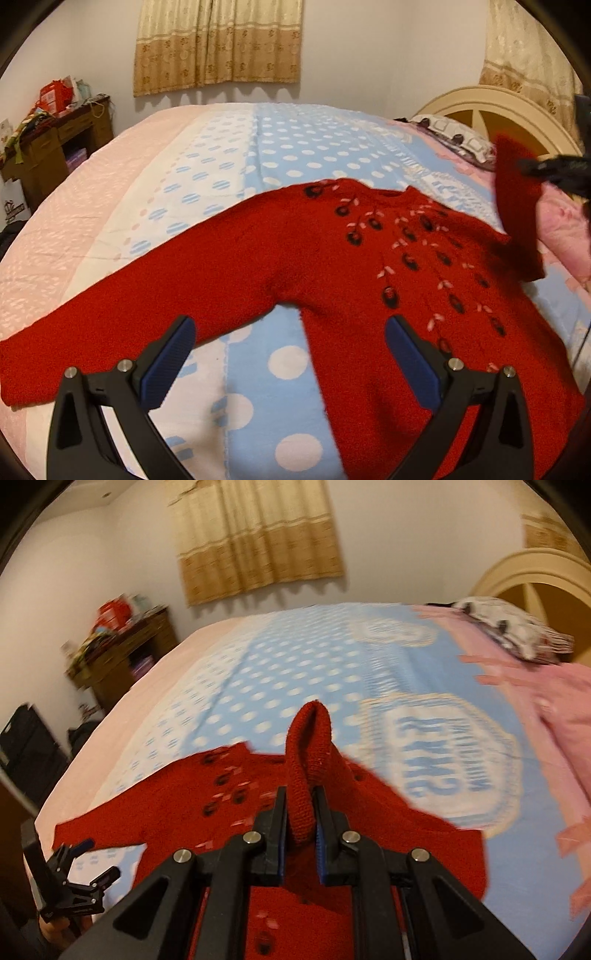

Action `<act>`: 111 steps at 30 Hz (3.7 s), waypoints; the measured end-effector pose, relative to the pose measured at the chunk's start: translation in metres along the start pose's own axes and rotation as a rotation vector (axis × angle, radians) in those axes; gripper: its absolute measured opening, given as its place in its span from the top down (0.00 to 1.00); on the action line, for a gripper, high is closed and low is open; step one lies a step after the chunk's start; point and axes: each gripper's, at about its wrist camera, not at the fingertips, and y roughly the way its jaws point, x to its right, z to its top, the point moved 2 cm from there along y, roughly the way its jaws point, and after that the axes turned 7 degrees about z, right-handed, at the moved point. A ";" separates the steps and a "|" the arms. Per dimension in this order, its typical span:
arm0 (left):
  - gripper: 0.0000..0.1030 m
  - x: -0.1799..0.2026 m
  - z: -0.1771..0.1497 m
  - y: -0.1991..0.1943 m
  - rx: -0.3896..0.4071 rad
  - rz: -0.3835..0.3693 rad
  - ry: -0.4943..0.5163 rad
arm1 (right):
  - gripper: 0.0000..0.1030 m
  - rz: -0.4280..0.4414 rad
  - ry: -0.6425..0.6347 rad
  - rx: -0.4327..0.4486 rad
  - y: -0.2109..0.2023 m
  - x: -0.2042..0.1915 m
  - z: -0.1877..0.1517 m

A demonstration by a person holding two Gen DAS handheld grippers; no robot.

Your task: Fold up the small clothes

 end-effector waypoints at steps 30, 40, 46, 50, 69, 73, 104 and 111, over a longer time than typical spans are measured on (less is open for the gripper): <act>0.19 0.117 0.035 0.077 -0.154 -0.155 0.226 | 0.16 0.116 0.065 -0.184 0.023 0.018 -0.128; 0.90 0.114 0.038 0.102 -0.223 -0.206 0.159 | 0.16 0.051 0.071 -0.148 -0.003 0.047 -0.148; 0.96 0.083 0.059 0.067 -0.119 -0.231 0.101 | 0.16 0.058 0.100 -0.182 0.010 0.054 -0.156; 0.96 0.052 0.060 0.052 -0.070 -0.185 0.062 | 0.16 0.049 0.092 -0.189 0.009 0.059 -0.154; 0.95 0.052 0.024 0.072 -0.105 -0.168 0.062 | 0.47 -0.029 0.156 -0.281 0.068 0.155 -0.078; 0.95 0.057 0.020 0.082 -0.131 -0.172 0.062 | 0.47 -0.046 0.126 -0.258 0.073 0.152 -0.080; 0.95 0.045 0.007 0.087 -0.136 -0.212 -0.010 | 0.98 0.243 0.665 -0.049 0.060 0.212 -0.026; 0.95 0.045 0.005 0.088 -0.137 -0.226 -0.012 | 0.97 0.259 0.806 -0.141 0.076 0.234 -0.082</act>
